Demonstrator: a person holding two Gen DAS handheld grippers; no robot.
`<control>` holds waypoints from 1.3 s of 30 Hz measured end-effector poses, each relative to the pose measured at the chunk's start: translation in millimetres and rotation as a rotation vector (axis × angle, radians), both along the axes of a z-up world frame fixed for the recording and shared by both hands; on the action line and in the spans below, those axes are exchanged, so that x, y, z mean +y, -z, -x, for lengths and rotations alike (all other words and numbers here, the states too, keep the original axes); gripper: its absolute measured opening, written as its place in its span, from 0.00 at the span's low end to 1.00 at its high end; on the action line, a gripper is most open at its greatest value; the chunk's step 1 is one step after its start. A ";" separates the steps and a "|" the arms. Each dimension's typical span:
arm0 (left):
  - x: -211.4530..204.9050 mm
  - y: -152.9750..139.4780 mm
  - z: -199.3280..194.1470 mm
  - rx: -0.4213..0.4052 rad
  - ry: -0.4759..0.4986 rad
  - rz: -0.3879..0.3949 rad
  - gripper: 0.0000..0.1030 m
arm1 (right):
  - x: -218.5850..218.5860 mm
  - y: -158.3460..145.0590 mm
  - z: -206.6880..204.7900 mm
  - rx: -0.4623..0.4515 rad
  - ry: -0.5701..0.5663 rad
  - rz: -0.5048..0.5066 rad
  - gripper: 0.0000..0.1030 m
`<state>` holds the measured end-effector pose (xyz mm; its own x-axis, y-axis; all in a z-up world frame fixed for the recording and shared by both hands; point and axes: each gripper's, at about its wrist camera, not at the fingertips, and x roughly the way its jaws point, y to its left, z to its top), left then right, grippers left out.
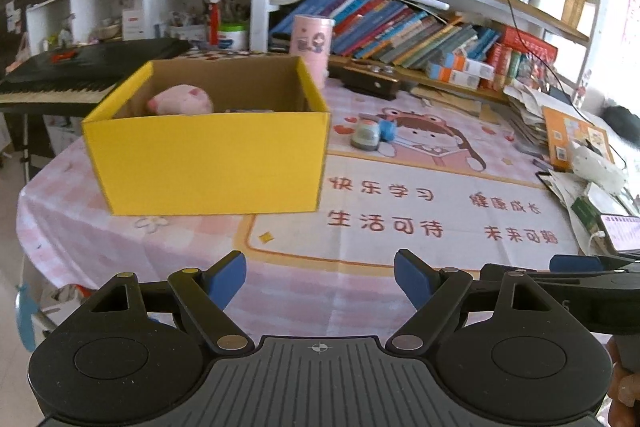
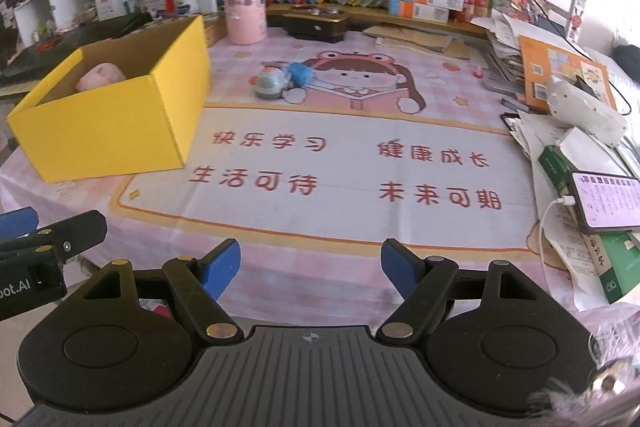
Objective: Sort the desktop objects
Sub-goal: 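Withdraw both tools from the yellow box toward the toy car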
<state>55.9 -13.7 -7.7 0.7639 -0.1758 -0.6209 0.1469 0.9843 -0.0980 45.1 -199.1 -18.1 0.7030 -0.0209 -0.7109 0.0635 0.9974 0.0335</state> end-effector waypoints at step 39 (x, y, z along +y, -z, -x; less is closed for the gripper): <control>-109.9 4.3 -109.6 0.018 -0.020 -0.044 0.81 | -98.2 4.9 -141.3 0.035 -0.098 -0.036 0.74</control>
<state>165.4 -123.6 -12.0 0.7553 -0.1331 -0.6417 0.1258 0.9904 -0.0573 186.4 -297.3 -23.1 0.6754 0.0728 -0.7338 -0.0325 0.9971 0.0691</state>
